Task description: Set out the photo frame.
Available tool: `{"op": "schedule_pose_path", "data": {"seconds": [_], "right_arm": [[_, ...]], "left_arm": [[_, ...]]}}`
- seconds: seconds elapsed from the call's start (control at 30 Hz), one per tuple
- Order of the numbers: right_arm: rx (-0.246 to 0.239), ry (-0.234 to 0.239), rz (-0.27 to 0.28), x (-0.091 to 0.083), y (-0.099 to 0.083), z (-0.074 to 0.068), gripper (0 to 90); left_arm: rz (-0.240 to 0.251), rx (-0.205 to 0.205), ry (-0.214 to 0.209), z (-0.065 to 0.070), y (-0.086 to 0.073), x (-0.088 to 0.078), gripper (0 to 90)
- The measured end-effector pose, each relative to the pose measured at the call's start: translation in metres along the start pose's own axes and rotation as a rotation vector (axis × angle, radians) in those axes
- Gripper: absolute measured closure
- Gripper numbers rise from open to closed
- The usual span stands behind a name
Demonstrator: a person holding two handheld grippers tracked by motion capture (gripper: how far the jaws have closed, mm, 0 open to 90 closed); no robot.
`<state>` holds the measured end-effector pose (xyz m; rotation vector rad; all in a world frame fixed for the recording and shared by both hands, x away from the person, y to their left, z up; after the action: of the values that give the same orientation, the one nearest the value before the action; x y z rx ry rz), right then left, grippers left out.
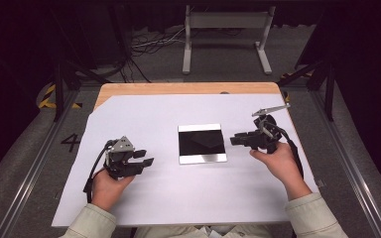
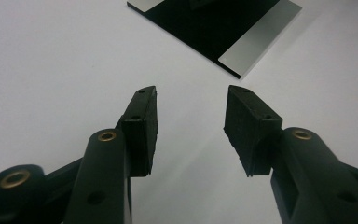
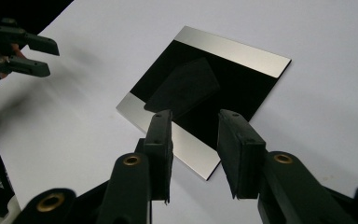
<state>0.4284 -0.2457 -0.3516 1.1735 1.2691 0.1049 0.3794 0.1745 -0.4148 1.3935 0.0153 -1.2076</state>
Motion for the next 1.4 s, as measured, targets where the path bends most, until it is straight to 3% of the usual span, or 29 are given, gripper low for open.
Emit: {"op": "schedule_pose_path", "data": {"seconds": [0.17, 0.47, 0.73, 1.4], "right_arm": [[0.069, 0.024, -0.007, 0.002, 0.008, 0.011, 64.0], [0.094, 0.024, -0.013, 0.006, 0.017, 0.023, 62.5], [0.167, 0.061, -0.039, 0.012, 0.022, 0.033, 60.9], [0.247, 0.124, -0.091, 0.044, 0.026, 0.036, 55.3]], "left_arm": [[0.001, -0.009, 0.0, 0.0, -0.001, 0.0, 54.6], [-0.008, -0.006, -0.001, 0.0, -0.002, 0.0, 54.6], [-0.01, 0.003, -0.003, 0.0, -0.002, 0.0, 54.7], [-0.016, -0.006, -0.005, 0.0, -0.002, 0.001, 54.7]]}}
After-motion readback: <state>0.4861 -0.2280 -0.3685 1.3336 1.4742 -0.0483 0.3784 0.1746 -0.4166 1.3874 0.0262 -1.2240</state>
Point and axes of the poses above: each handheld gripper's, and its own axes: x roughly forward along the jaws, y roughly out of its top, z roughly to its right, the point moved 1 cm from there along x, roughly forward along the jaws, and after that the axes turned 13 degrees about -x, right-handed, at the moved point
